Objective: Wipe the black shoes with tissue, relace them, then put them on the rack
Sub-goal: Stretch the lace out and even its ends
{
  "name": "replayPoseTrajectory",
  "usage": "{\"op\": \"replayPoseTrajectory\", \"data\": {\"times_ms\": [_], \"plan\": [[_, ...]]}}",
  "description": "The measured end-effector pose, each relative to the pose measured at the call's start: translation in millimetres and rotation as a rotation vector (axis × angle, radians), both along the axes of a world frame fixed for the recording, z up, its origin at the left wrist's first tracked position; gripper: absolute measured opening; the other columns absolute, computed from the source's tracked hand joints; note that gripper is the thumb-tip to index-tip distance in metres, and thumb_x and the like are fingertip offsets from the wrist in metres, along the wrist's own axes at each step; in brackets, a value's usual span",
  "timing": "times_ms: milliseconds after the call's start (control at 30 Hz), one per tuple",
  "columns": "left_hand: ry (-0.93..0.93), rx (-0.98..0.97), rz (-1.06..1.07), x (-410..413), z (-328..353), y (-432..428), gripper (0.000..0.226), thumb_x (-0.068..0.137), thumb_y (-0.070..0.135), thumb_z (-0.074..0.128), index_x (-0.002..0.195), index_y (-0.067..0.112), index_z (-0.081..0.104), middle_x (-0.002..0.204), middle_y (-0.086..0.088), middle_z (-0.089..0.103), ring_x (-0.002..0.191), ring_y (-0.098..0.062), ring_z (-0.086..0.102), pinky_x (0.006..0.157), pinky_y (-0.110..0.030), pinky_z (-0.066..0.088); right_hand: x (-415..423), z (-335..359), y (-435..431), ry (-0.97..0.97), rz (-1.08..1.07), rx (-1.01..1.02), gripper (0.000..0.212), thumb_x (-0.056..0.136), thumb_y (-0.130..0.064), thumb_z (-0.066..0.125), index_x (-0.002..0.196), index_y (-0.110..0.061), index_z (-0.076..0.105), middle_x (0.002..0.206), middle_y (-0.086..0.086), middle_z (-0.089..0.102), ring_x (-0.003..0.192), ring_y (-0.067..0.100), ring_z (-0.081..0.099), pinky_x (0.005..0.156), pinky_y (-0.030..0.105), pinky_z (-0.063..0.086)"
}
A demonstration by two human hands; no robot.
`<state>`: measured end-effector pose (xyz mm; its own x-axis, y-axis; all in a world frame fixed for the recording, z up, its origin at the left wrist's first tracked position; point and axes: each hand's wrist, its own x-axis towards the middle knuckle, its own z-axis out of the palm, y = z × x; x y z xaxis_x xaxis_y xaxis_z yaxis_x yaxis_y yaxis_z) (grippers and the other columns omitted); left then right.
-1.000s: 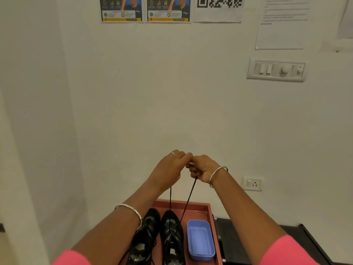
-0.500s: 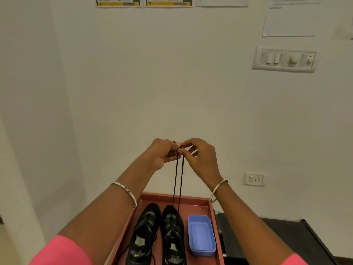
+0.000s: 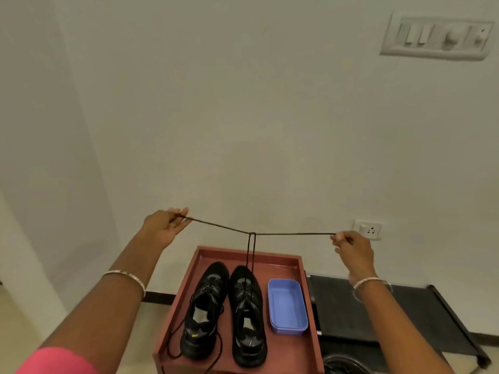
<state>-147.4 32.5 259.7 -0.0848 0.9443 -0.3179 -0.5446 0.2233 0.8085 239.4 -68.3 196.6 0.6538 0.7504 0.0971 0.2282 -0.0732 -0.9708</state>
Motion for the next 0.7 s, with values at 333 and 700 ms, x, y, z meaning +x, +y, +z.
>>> {"op": "replayPoseTrajectory", "data": {"times_ms": [333,700], "plan": [[2.466,0.868,-0.635,76.2,4.5,22.7,0.053,0.087,0.074,0.045,0.128,0.043,0.058,0.124,0.000,0.057,0.126,-0.025,0.046,0.101,-0.041,0.035,-58.2,35.4,56.2,0.090,0.320,0.013,0.008,0.099,-0.026,0.056,0.103,-0.021,0.060,0.071,-0.005,0.056,0.049,0.005,0.046,0.045,0.021,0.036],[1.927,0.395,-0.671,2.6,-81.7,70.5,0.053,0.095,0.060,0.047,0.069,0.017,0.065,0.072,0.006,0.066,0.082,-0.015,0.061,0.095,-0.042,0.034,-10.9,-62.4,50.3,-0.713,0.352,-0.485,0.039,0.093,-0.034,0.059,0.067,-0.006,0.064,0.067,0.011,0.064,0.066,0.030,0.061,0.060,0.034,0.048]]}}
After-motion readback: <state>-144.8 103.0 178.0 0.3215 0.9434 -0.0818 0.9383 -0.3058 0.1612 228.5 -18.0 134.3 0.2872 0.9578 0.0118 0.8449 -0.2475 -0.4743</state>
